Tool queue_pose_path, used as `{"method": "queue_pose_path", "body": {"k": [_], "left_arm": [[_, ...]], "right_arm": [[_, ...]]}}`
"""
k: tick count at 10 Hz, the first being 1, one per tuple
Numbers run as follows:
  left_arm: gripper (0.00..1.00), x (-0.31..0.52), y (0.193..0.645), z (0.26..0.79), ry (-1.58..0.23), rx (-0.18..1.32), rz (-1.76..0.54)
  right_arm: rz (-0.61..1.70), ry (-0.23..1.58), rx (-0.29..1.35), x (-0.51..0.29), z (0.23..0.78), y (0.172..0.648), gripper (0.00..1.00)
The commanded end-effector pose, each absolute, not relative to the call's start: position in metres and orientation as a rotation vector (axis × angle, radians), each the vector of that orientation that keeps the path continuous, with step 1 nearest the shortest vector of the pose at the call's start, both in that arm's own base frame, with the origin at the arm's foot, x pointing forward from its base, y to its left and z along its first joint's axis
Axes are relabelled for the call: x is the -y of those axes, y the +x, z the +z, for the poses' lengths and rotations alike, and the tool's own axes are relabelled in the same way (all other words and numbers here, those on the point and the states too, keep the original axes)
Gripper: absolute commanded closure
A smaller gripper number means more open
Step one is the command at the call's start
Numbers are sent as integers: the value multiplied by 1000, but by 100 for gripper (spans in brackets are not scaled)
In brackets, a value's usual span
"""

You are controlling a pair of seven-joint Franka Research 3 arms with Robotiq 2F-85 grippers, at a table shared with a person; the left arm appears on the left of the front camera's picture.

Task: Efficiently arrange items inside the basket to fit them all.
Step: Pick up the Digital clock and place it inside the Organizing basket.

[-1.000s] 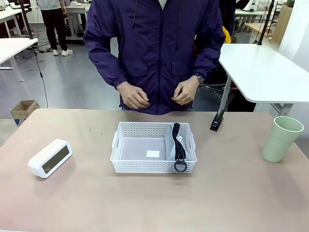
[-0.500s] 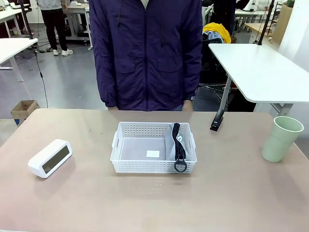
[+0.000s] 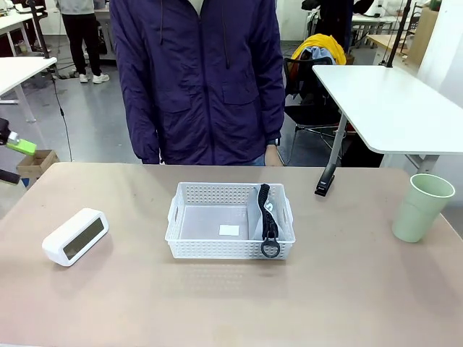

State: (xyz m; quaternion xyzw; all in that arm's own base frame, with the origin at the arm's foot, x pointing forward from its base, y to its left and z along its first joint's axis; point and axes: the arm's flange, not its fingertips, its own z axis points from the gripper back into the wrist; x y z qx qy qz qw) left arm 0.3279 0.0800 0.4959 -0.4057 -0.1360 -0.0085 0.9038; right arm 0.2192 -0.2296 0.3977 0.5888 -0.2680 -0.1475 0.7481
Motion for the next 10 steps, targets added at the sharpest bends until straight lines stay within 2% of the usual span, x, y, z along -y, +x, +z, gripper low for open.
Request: {"method": "queue_pose_path", "body": {"k": [1,3,4,6,7,8,9,10], "left_arm": [[0,-64,336,503,-668,187,-112],[0,-18,346,502,-390,63,-312],[0,-8,347,502,-259,88,-384],[0,18,352,503,-167,97,-432],[0,26,360,506,-219,231,-403],[0,20,348,502,-217,58,-445],[0,20,348,502,-217,58,-445],[0,30,355,508,-199,123,-461]], "right_arm": [[-300,1298,606,231,397,217,0],[-300,1298,606,231,397,217,0],[-300,1298,606,231,397,217,0],[-300,1298,606,231,397,217,0],[-300,1298,606,231,397,217,0],[-300,1298,606,231,397,217,0],[-300,1298,606,231,397,217,0],[-300,1298,606,231,397,217,0]]}}
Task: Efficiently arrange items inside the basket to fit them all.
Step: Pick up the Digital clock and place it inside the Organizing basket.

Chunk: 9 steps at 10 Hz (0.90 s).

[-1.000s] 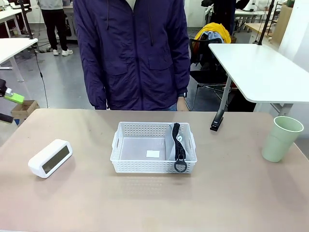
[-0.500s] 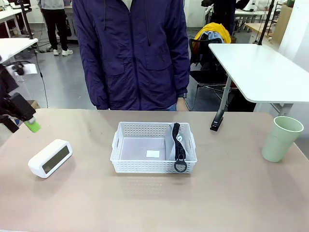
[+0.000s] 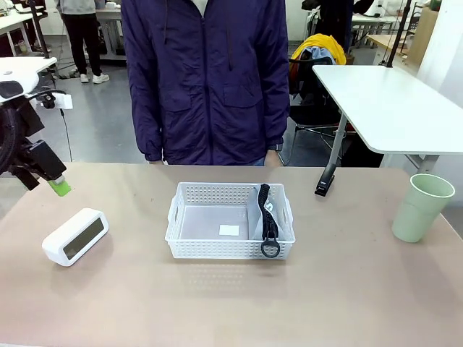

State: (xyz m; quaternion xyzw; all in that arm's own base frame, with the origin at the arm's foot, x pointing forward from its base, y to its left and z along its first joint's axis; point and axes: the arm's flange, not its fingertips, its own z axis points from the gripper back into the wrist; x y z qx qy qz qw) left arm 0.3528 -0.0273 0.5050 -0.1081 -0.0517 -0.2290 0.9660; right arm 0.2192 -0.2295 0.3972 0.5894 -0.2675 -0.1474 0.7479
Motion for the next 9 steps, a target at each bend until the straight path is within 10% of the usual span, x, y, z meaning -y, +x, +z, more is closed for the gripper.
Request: {"method": "queue_pose_path", "body": {"k": [1,9], "left_arm": [[0,39,353,513,-112,215,-297],[0,29,381,452,-68,66,-193]], "right_arm": [[-300,1298,606,231,397,217,0],[-300,1298,606,231,397,217,0]]}}
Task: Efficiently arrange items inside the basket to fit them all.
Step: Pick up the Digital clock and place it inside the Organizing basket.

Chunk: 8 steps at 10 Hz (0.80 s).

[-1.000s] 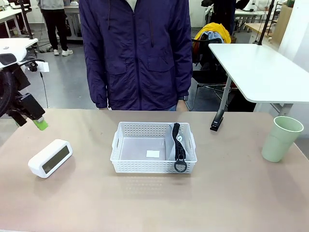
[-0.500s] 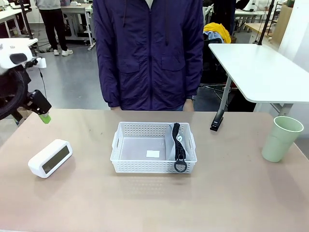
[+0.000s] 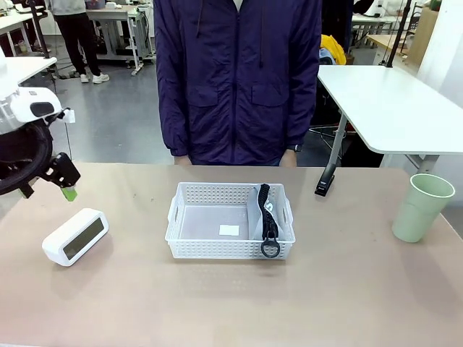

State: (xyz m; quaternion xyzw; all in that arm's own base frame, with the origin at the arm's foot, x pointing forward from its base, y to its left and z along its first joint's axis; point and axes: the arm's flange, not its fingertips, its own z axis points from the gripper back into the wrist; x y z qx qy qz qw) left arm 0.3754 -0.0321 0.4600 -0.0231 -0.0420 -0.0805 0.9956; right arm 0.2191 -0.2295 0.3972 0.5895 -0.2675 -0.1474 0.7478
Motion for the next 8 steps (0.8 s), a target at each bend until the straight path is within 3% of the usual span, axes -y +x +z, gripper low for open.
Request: {"method": "queue_pose_path", "body": {"k": [1,7,8], "left_arm": [[0,31,384,436,-57,40,-209],[0,40,399,415,-44,-26,-200],[0,40,399,414,-32,15,-329]], "right_arm": [[-300,1298,606,231,397,217,0],[-300,1298,606,231,397,217,0],[-300,1298,606,231,397,217,0]]}}
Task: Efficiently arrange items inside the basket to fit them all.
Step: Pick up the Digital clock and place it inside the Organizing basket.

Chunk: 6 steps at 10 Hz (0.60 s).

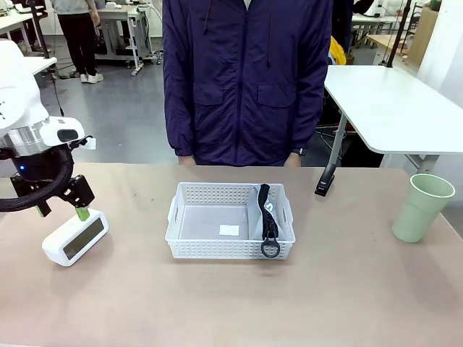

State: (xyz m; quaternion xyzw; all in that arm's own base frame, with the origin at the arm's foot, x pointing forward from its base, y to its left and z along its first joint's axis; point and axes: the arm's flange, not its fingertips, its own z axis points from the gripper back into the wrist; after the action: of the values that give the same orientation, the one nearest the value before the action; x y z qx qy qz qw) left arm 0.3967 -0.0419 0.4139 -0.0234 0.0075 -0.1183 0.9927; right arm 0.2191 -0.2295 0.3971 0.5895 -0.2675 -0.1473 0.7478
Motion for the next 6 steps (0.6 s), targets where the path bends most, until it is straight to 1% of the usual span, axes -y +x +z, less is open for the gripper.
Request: {"method": "queue_pose_path", "body": {"k": [1,3,5,6], "left_arm": [[0,40,399,413,-11,56,-466],[0,42,399,409,16,54,-543],[0,43,399,405,-33,60,-617],[0,41,400,405,-42,67,-610]], "right_arm": [[-300,1298,606,231,397,217,0],[-300,1298,606,231,397,217,0],[-300,1298,606,231,397,217,0],[-300,1298,606,231,397,217,0]]}}
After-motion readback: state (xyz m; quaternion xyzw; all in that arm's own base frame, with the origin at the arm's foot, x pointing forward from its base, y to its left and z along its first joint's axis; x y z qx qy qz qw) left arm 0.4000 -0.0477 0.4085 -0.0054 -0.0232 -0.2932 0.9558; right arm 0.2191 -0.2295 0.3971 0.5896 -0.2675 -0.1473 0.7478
